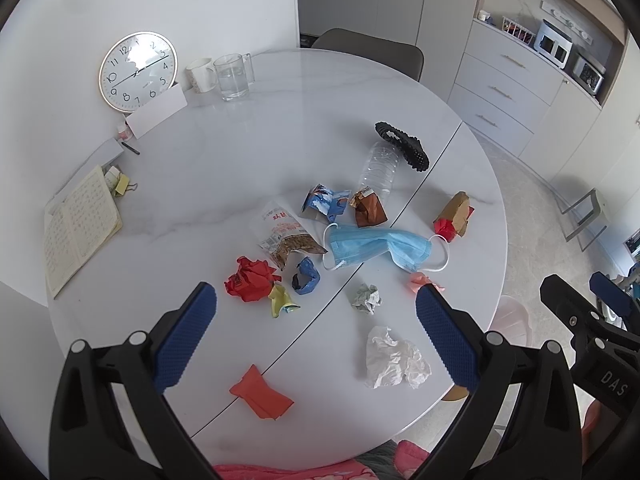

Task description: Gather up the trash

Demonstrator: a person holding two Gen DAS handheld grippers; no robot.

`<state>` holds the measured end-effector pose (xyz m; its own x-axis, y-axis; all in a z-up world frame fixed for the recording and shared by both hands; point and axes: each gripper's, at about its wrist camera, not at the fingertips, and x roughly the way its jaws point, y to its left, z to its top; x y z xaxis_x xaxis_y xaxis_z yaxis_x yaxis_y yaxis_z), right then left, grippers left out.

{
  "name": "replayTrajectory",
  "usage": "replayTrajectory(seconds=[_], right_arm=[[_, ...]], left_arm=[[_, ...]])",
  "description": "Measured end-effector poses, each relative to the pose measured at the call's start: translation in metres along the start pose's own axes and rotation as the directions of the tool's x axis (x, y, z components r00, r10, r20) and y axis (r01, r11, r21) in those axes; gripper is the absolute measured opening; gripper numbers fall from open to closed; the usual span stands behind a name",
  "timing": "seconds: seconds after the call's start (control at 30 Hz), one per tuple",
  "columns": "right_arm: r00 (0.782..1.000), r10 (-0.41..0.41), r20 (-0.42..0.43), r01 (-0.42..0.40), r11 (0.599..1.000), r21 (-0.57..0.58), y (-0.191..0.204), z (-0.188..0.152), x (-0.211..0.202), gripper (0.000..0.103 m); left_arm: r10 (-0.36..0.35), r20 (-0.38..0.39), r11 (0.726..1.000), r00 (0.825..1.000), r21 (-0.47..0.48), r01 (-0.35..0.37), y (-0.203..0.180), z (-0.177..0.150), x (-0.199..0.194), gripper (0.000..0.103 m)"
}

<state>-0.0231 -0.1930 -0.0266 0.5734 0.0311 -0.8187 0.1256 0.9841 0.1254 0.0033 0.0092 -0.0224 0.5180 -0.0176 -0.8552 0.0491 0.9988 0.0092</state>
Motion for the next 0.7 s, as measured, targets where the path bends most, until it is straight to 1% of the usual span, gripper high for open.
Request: replayTrajectory(seconds=[0.27,0.33,0.43,0.5,0.6,0.7], right_arm=[[1.0,0.028,-0.012,-0.028,1.0,0.001,0.001,-0.003,0.004,0.101],[0.999,0.047,-0.014,-0.047,0.999,-0.015,0.002,-0.005,0.009,0.101],[0.998,0.05,-0.027,-0.052,0.997,-0.051,0.006,-0.014,0.023,0.101],[0.998,0.055,-0.042,-0.058,0.996,-0.068,0.007,-0.021,0.037,0.101],[0.994,0.072,-0.08,-0.079,0.994,-0.08,0.007,-0.038,0.062,0.101],[0.986,0.11,-0.128,-0.124,0.987,-0.102,0.008,-0.059,0.087,0.101]], left_arm=[[0.007,-0.004,1.0,1.0,-0.004,-0.007,0.0,-0.002,0.002,0.096],[0.016,-0.006,1.0,1.0,0.003,-0.016,0.0,-0.005,0.004,0.096],[0.024,-0.009,1.0,1.0,0.009,-0.024,0.004,-0.013,0.011,0.096],[0.027,-0.014,0.999,1.0,-0.017,-0.027,0.012,-0.022,0.018,0.096],[0.004,-0.035,0.996,0.999,-0.088,-0.007,0.03,-0.041,0.032,0.096],[0.008,-0.087,0.986,0.996,-0.165,-0.022,0.05,-0.067,0.051,0.096]])
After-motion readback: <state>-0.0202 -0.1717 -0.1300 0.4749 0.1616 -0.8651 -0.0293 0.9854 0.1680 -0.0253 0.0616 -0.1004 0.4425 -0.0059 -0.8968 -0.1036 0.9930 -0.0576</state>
